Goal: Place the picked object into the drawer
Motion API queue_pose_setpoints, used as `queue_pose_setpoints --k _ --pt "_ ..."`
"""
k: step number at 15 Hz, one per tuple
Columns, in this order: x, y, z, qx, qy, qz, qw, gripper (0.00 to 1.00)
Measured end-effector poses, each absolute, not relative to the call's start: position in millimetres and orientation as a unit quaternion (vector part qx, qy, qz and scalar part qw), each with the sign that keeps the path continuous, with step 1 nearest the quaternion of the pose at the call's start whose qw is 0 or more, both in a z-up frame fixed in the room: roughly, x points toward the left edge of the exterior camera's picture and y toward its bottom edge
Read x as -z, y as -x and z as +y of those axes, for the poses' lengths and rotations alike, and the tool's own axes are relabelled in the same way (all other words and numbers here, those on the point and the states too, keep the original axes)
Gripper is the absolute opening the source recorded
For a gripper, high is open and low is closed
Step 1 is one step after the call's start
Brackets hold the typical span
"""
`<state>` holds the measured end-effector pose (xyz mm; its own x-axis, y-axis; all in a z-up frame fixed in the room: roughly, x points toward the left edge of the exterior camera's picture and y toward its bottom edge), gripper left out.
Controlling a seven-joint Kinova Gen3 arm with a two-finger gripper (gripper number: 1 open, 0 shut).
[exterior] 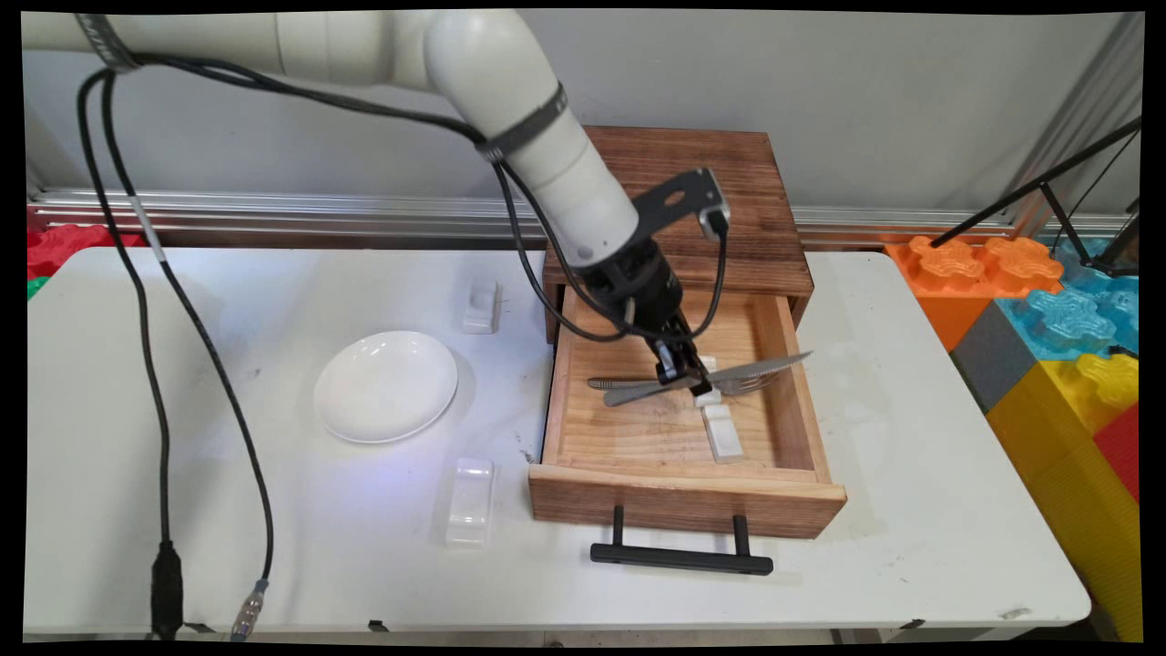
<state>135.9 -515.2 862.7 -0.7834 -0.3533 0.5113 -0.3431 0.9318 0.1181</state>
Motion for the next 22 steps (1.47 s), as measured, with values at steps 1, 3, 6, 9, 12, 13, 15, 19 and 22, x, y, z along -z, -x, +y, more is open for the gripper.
queue_pose_setpoints --k 1,3,6,9,12,13,15,19,22 --pt "-859 -135 -516 0.009 -0.182 -0.945 0.272 0.0" --pt "-849 -133 -516 0.008 -0.178 -0.946 0.27 0.0" --pt "-831 -130 -517 0.007 -0.172 -0.949 0.264 0.0" --pt "-819 -130 -517 0.006 -0.168 -0.951 0.259 0.0" --pt "-807 -130 -517 0.007 -0.168 -0.952 0.254 0.0" --pt "-805 -130 -517 0.007 -0.168 -0.953 0.253 0.0" --pt "-800 -130 -516 0.008 -0.168 -0.953 0.25 0.0" --pt "-791 -131 -516 0.008 -0.17 -0.955 0.244 0.0" --pt "-787 -132 -515 0.01 -0.174 -0.955 0.239 0.0"
